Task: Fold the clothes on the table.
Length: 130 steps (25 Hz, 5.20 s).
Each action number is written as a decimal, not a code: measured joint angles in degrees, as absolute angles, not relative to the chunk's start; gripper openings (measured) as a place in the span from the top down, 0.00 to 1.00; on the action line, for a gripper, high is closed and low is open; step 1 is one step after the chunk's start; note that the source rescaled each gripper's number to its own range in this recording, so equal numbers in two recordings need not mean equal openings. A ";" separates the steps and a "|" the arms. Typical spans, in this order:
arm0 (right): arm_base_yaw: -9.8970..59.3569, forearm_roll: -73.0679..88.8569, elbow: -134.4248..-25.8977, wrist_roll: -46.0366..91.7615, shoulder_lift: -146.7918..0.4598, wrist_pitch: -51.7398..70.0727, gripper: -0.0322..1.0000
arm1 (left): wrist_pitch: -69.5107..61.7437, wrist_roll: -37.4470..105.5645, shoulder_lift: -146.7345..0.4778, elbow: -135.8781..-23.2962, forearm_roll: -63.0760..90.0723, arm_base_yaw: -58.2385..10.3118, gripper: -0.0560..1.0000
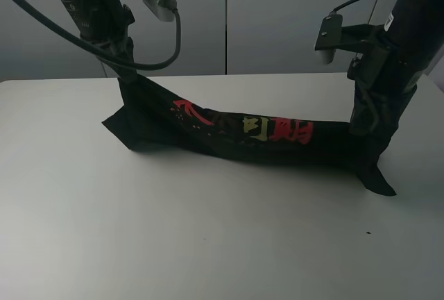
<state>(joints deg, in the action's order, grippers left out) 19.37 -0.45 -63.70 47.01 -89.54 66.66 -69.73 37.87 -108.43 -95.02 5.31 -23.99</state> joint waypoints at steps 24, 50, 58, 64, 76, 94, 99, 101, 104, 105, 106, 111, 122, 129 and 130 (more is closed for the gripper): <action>19.37 -10.91 -52.52 32.56 -89.54 37.05 0.97 | -59.30 26.30 -116.81 -94.64 -3.40 -23.99 0.94; 15.31 -31.57 -50.03 -20.72 -89.79 30.72 0.00 | -50.12 -2.02 -116.81 -92.55 -8.88 -23.99 0.01; 12.28 -7.14 -55.76 -6.37 -97.48 42.16 0.00 | -54.43 -10.74 -119.48 -92.55 -6.67 -22.87 0.01; 12.26 -0.69 -60.36 -3.95 -100.60 45.74 0.00 | -54.72 -11.26 -126.69 -92.55 -2.02 -20.61 0.01; 12.03 0.65 -66.88 -3.36 -105.37 53.25 0.00 | -53.27 -11.48 -130.29 -92.53 -1.20 -20.61 0.01; 4.16 5.72 -74.49 1.08 -113.17 56.25 0.00 | -53.72 -11.58 -130.49 -92.63 -2.67 -20.61 0.01; 4.79 5.61 -74.49 1.08 -114.66 54.45 0.00 | -53.84 -11.58 -130.49 -92.63 -2.80 -20.61 0.01; 4.89 5.61 -74.49 1.08 -115.76 54.27 0.00 | -53.84 -11.58 -130.49 -92.63 -2.80 -20.61 0.01; 4.92 5.50 -74.49 0.86 -117.58 54.19 0.00 | -53.84 -11.15 -130.49 -92.63 -2.80 -20.61 0.01; 4.92 5.50 -74.49 0.60 -118.05 54.12 0.00 | -53.84 -10.99 -130.49 -92.63 -2.80 -20.61 0.01; 4.92 5.37 -74.49 0.00 -118.41 53.97 0.00 | -53.84 -10.89 -130.49 -92.63 -2.80 -20.61 0.01; 5.02 5.14 -74.49 -1.43 -120.15 52.67 0.00 | -53.84 -10.64 -130.49 -92.63 -2.80 -20.61 0.01; 5.55 6.61 -74.49 -2.32 -121.24 52.32 0.00 | -53.84 -10.16 -130.49 -92.63 -2.80 -20.61 0.01; 8.81 5.96 -74.49 -3.72 -121.24 50.83 0.00 | -53.84 -9.49 -130.49 -92.63 -2.80 -20.61 0.01; 8.81 5.46 -74.49 -4.35 -121.24 50.83 0.00 | -53.84 -9.35 -130.49 -92.63 -2.80 -20.61 0.01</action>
<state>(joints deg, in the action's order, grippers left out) 8.81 5.46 -74.49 -4.35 -121.24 50.83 -53.84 -9.35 -130.49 -92.63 -2.80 -20.61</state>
